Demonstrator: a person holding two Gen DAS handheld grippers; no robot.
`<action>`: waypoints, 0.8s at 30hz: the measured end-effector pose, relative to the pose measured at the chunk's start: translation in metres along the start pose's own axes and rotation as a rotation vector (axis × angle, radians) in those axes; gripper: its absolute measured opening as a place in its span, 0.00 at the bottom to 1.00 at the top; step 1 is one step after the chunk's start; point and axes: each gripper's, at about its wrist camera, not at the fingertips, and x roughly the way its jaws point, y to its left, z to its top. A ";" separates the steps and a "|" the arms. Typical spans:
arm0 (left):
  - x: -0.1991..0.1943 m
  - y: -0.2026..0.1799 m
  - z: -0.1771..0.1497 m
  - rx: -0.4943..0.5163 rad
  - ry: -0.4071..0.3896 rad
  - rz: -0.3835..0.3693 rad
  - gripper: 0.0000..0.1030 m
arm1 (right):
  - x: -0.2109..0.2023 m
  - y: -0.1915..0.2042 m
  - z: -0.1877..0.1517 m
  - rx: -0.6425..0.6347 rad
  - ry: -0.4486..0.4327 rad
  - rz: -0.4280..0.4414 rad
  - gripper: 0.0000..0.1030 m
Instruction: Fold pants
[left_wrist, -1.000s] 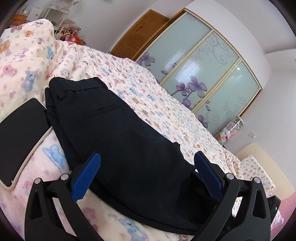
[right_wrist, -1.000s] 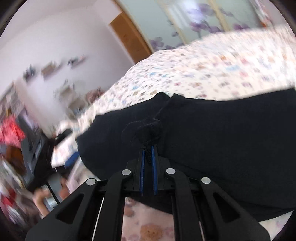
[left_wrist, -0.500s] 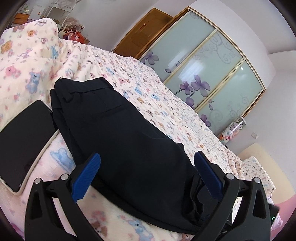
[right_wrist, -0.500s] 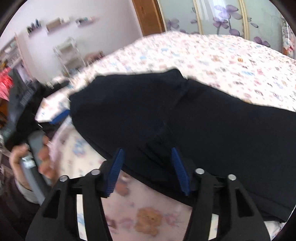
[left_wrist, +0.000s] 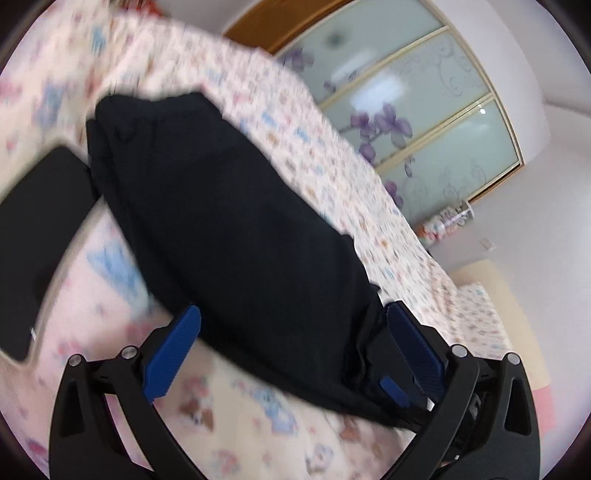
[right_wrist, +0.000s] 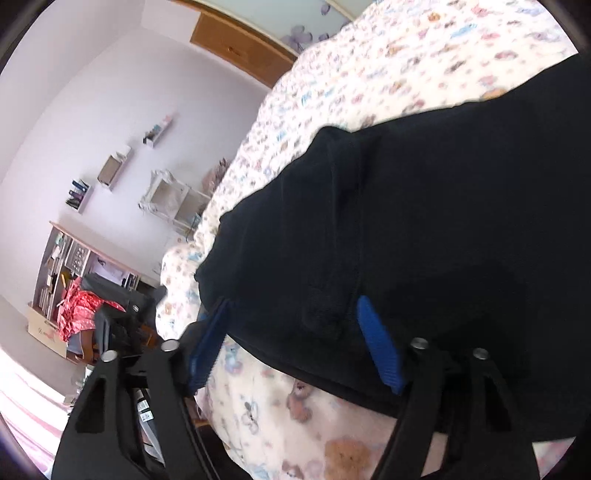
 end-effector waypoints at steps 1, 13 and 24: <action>0.002 0.004 -0.001 -0.029 0.036 -0.015 0.98 | -0.002 -0.001 0.000 0.001 0.003 -0.001 0.73; 0.025 0.028 0.018 -0.213 0.060 -0.046 0.98 | 0.006 0.003 -0.008 -0.058 0.038 -0.034 0.78; 0.035 -0.024 0.023 0.079 -0.071 0.040 0.97 | -0.004 -0.001 -0.012 -0.091 0.048 -0.039 0.79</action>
